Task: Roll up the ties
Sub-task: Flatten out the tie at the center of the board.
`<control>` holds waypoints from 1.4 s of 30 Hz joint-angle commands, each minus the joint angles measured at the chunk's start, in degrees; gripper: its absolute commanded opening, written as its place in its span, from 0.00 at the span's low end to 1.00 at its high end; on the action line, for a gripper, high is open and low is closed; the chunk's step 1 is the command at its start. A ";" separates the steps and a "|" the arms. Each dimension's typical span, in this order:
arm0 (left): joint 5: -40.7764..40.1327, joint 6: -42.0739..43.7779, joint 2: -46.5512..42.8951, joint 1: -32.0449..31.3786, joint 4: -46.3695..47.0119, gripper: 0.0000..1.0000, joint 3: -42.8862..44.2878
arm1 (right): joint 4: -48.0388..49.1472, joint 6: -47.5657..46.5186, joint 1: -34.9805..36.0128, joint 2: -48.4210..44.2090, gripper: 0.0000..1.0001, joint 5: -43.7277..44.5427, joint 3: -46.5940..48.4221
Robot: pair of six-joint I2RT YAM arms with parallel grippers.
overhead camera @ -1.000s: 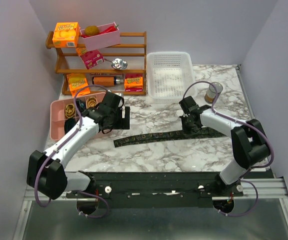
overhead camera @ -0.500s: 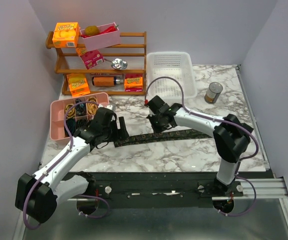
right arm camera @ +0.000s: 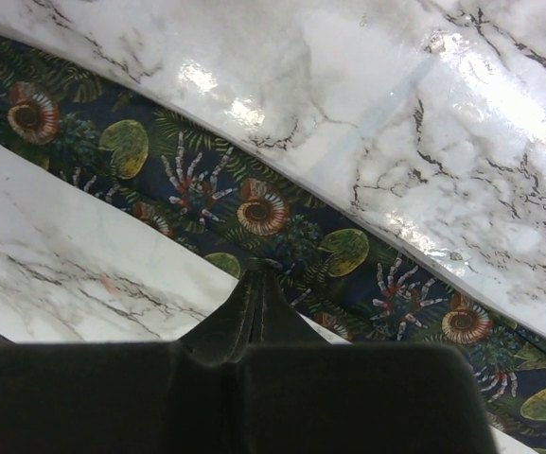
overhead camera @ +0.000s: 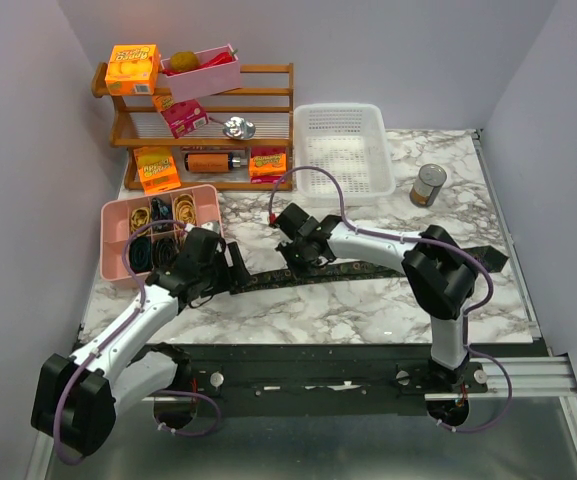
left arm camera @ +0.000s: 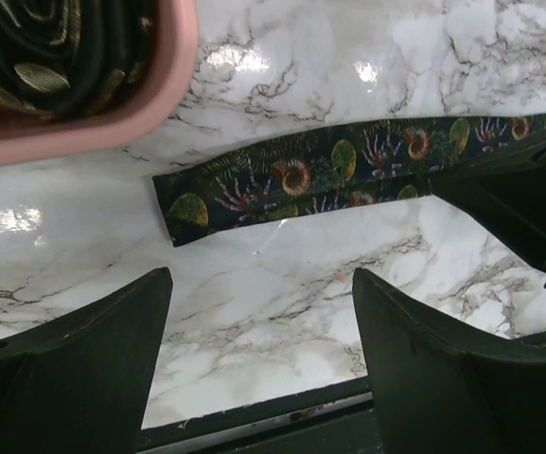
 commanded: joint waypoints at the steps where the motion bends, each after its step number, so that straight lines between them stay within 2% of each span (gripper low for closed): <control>1: 0.95 -0.76 -0.85 0.96 4.76 0.86 -2.48 | 0.17 0.07 -0.09 1.55 0.00 -0.09 -2.12; 7: 2.27 -1.11 0.20 2.28 8.71 0.85 -5.56 | -1.59 1.56 -0.09 1.46 0.01 1.75 -4.84; 15: -0.19 -1.63 -1.55 3.42 11.79 0.79 -9.61 | -3.34 2.27 -0.09 0.23 0.01 1.57 -7.04; 22: 2.43 -2.60 -2.26 5.44 14.51 0.75 -13.65 | -8.62 1.30 -0.09 -2.48 0.01 -0.80 -2.04; 32: 6.13 -4.45 -2.96 6.85 21.28 0.61 -17.70 | -2.57 -0.81 -0.09 -6.89 0.01 -5.36 0.25; 42: 6.75 -7.96 -8.85 6.94 20.93 0.55 -23.31 | 1.14 -1.87 1.05 0.05 0.01 -12.66 6.31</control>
